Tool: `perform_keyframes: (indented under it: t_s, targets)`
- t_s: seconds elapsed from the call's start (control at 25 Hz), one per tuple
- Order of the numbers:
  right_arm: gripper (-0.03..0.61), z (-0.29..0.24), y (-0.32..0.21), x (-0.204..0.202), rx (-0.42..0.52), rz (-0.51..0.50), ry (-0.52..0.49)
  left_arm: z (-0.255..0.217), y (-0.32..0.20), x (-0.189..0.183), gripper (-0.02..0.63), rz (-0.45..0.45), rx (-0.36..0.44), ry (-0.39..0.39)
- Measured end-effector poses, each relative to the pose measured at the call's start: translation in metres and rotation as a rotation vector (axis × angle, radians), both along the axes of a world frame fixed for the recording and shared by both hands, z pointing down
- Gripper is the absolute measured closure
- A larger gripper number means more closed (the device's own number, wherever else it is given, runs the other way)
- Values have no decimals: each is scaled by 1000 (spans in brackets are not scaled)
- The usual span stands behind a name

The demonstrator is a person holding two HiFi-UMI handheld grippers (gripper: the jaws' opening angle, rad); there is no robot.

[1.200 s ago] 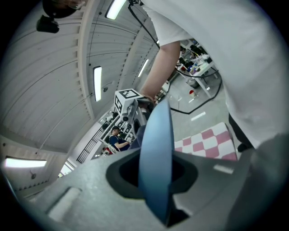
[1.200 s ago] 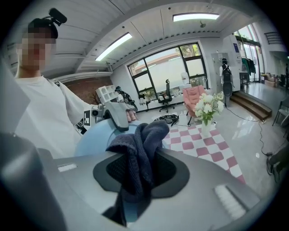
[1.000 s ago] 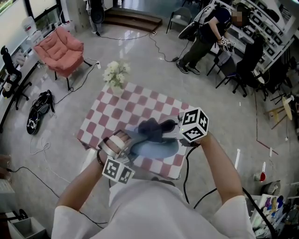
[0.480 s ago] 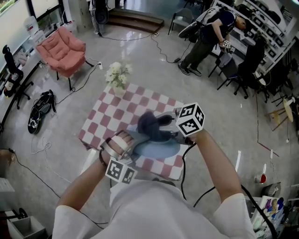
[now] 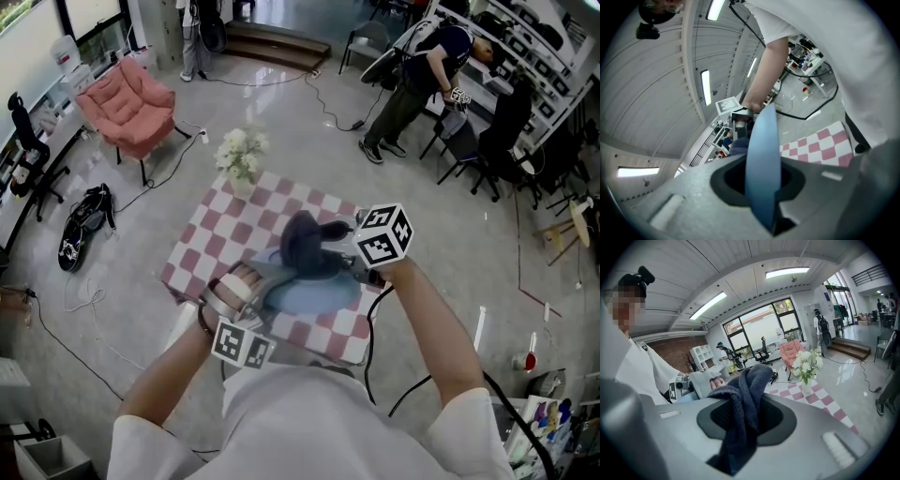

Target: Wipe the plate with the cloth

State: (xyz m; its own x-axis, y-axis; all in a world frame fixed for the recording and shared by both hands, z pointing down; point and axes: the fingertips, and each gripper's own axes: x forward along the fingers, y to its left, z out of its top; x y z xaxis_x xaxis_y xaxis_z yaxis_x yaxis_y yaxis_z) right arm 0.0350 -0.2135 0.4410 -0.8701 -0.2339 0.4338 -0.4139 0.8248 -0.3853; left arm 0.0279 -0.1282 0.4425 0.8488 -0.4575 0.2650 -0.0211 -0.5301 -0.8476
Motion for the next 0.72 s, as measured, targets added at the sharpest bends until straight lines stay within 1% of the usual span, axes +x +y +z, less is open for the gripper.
perform_keyframes:
  t_s: [0.16, 0.24, 0.32, 0.4, 0.52, 0.72]
  targets:
    - [474, -3, -8, 7, 13, 37, 9, 0, 2, -3, 551, -6, 1, 9]
    - [474, -4, -14, 13, 20, 71, 18, 0, 5, -3, 551, 3, 2, 11]
    - [474, -7, -21, 16, 27, 111, 4, 3, 10, -2, 551, 23, 4, 2]
    - [474, -12, -24, 13, 27, 117, -19, 7, 13, 1, 551, 42, 11, -14]
    - [474, -19, -15, -6, 9, 55, -34, 7, 18, 6, 551, 64, 21, -25]
    - [472, -26, 12, -48, -57, -91, -23, -5, 22, 16, 551, 90, 65, -32]
